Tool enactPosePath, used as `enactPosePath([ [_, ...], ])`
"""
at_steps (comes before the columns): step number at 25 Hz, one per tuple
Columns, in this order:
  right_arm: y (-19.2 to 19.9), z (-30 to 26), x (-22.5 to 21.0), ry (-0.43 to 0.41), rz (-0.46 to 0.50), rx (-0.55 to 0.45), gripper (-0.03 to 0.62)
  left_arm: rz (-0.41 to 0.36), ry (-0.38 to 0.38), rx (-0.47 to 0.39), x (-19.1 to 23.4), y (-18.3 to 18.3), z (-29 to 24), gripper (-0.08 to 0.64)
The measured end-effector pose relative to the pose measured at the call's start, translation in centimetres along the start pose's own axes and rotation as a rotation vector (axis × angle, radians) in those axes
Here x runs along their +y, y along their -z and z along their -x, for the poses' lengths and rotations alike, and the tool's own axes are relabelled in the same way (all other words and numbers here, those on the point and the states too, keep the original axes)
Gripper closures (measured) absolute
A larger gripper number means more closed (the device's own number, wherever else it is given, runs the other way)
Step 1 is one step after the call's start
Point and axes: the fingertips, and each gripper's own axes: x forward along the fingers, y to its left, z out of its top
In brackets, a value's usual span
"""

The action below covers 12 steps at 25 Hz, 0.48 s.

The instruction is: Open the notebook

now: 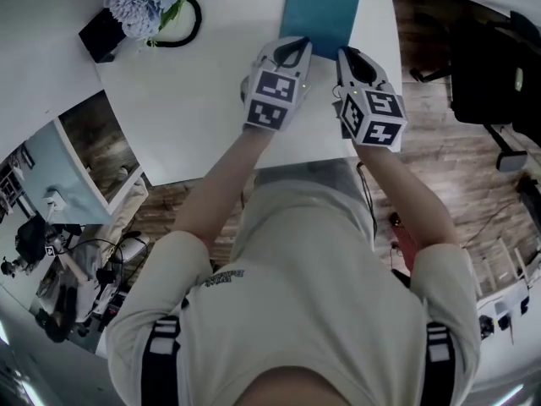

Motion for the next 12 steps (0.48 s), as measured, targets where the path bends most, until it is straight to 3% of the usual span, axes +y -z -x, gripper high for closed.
enactPosePath([
  [4, -3.3, 2.1, 4.1, -0.060, 0.157, -0.082, 0.575, -0.008, -0.018, -0.070, 0.1, -2.6, 2.8, 0.548],
  [8, -4.6, 2.2, 8.5, -0.156, 0.283, -0.107, 0.577, 0.032, -0.047, -0.158, 1.0, -5.2, 7.0, 0.548],
  [12, -5.6, 0.9, 12.8, -0.312, 0.272, -0.154, 0.565, 0.084, -0.038, -0.220, 2.4, -7.3, 10.7, 0.548],
])
